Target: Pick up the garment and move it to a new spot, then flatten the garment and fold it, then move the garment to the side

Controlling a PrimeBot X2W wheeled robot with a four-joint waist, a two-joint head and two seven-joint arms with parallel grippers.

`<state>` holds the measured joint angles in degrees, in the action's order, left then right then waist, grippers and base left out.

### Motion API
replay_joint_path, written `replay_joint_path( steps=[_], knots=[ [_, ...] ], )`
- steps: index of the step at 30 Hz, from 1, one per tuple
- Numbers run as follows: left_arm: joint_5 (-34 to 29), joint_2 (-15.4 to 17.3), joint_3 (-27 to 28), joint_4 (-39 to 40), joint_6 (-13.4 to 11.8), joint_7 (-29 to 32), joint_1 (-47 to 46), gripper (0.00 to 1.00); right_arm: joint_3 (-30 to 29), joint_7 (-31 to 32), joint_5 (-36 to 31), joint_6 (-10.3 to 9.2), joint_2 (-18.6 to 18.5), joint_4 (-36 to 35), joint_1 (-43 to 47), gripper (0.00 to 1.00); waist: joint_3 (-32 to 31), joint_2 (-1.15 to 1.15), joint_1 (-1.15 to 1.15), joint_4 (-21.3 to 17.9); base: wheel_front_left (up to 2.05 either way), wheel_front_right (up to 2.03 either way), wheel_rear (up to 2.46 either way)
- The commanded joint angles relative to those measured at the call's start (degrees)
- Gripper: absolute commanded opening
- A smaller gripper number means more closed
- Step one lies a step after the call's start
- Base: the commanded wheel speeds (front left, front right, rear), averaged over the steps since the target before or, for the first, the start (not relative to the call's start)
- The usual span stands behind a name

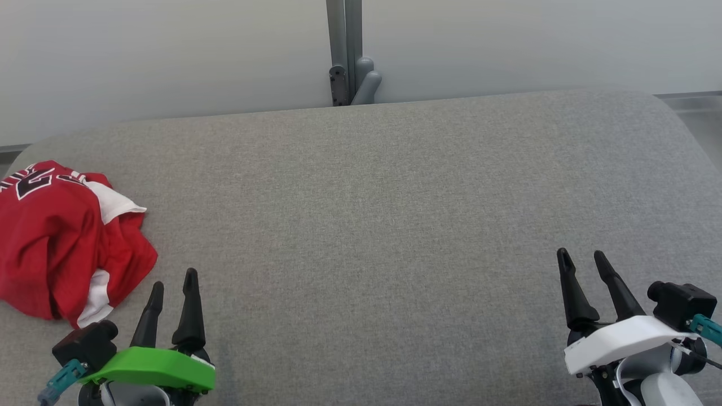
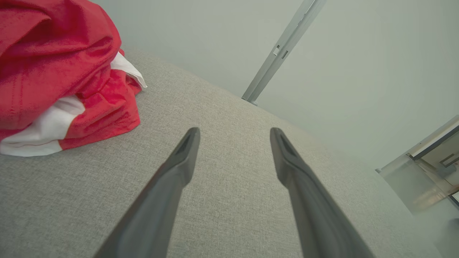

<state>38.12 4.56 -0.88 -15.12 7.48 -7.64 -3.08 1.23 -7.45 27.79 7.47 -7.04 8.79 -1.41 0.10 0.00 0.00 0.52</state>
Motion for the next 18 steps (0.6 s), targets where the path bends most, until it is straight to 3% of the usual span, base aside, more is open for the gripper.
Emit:
replay_joint_path(
  steps=[1, 18],
  knots=[
    [-2.0, 0.8, -0.2, 0.6, 0.0, -0.5, -0.3, 1.00, 0.0, -0.6, -2.0, 0.02, -0.5, -1.0, 0.0, 1.00, 0.0, 0.00, 0.00, 0.1, 0.00, 0.00, 0.00],
    [-12.1, 1.7, -1.7, 0.4, 0.0, -3.1, 0.4, 1.00, 0.0, -3.2, -12.5, 0.02, -1.2, -2.0, 0.9, 1.00, 0.2, 0.00, 0.00, 0.5, 0.00, 0.00, 0.00]
  ],
)
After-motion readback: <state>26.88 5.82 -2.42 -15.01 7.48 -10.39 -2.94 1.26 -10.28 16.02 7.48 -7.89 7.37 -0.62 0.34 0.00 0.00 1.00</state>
